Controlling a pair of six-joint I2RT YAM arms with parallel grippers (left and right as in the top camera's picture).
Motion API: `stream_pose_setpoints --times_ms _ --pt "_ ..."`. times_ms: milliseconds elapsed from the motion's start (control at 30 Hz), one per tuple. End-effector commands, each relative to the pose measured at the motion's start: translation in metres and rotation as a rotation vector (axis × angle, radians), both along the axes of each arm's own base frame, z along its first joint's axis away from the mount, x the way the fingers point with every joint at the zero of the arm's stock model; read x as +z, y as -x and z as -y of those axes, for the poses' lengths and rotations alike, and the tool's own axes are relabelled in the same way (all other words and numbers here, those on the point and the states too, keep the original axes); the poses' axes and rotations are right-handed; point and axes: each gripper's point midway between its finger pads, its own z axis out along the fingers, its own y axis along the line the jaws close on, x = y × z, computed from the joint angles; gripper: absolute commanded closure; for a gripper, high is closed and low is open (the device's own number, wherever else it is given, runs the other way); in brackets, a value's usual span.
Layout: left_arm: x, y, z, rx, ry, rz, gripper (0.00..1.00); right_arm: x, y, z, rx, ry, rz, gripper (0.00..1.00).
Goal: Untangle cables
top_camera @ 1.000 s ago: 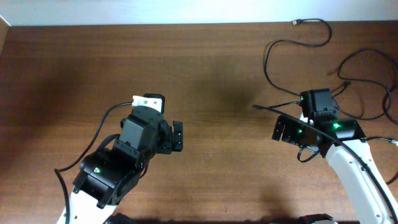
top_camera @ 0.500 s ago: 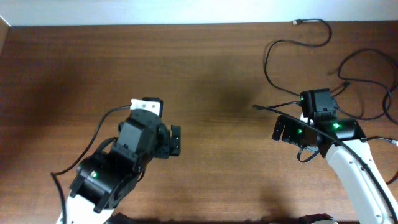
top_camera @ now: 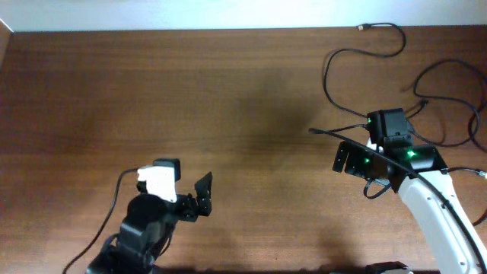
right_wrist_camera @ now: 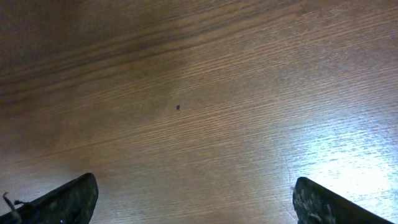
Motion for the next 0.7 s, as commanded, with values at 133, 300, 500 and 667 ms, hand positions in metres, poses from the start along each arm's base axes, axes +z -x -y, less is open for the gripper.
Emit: stream_pose_setpoints --times_ms 133,300,500,667 --pt "-0.023 -0.009 -0.013 0.011 0.031 0.149 0.01 -0.001 0.001 0.001 -0.009 -0.006 -0.006 0.01" --pt "-0.027 -0.016 -0.006 -0.077 0.007 0.353 0.01 -0.001 0.001 0.001 -0.009 -0.006 -0.006 0.01" --pt "-0.019 -0.017 -0.013 -0.077 -0.101 0.577 0.01 -0.001 0.001 0.001 -0.009 -0.006 -0.006 0.01" --pt "-0.032 -0.016 -0.035 -0.027 -0.234 0.549 0.01 -0.001 0.001 0.001 -0.009 -0.006 -0.006 0.01"
